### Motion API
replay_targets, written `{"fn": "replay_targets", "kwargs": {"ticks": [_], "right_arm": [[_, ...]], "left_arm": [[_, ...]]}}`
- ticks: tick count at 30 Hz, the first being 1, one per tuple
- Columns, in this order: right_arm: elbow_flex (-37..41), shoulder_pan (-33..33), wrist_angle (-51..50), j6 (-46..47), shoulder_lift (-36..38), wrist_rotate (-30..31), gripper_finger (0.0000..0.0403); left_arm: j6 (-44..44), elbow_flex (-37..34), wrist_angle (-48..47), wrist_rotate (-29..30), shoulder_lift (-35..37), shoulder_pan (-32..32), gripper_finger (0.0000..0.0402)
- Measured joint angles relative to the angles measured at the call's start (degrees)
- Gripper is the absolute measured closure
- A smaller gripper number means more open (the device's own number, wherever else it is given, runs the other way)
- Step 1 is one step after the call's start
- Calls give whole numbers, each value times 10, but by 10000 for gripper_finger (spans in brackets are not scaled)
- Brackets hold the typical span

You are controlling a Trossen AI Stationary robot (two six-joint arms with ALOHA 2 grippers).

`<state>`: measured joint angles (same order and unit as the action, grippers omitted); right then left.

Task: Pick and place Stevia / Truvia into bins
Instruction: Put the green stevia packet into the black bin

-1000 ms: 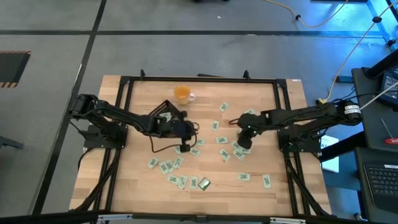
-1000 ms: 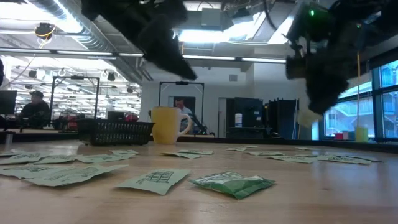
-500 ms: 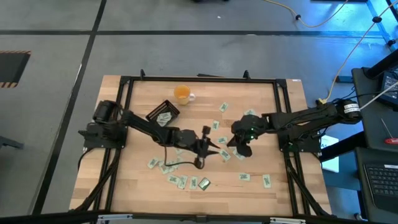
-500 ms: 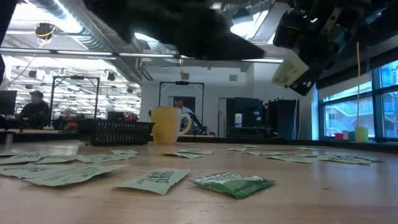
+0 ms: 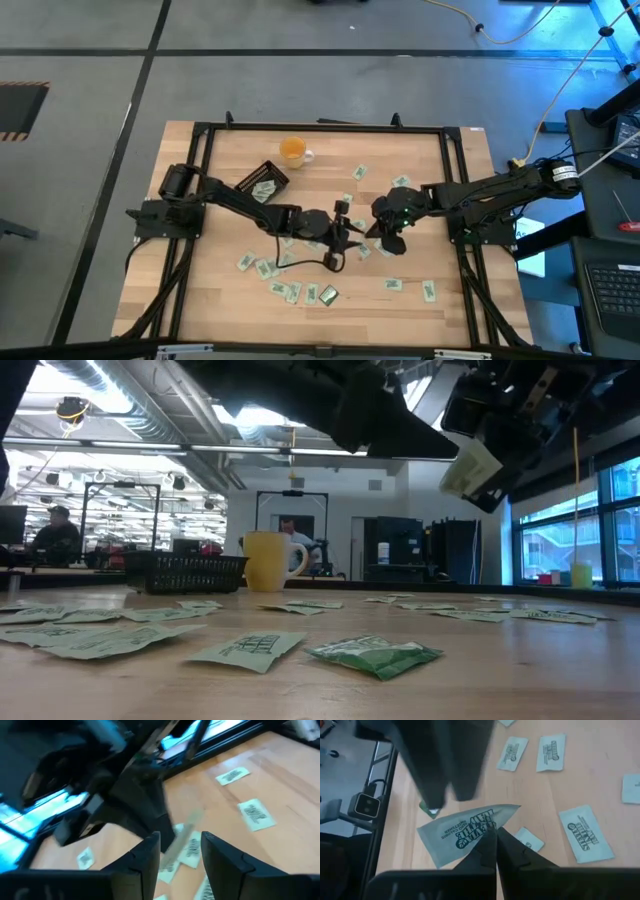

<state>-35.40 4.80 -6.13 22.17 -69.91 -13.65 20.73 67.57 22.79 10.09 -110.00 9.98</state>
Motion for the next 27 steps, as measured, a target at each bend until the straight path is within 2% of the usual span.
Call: {"fn": "replay_targets", "kwargs": {"ticks": [8,14,27], "right_arm": [[0,0,29,-4,0,0,400],[0,0,41,-16,0,2,400],[0,0,51,-17,0,20,400]], "left_arm": [[0,0,1,1,0,-3,265],[16,0,1,-25,0,-3,275],[40,0,1,-20,0,-3,349]]}}
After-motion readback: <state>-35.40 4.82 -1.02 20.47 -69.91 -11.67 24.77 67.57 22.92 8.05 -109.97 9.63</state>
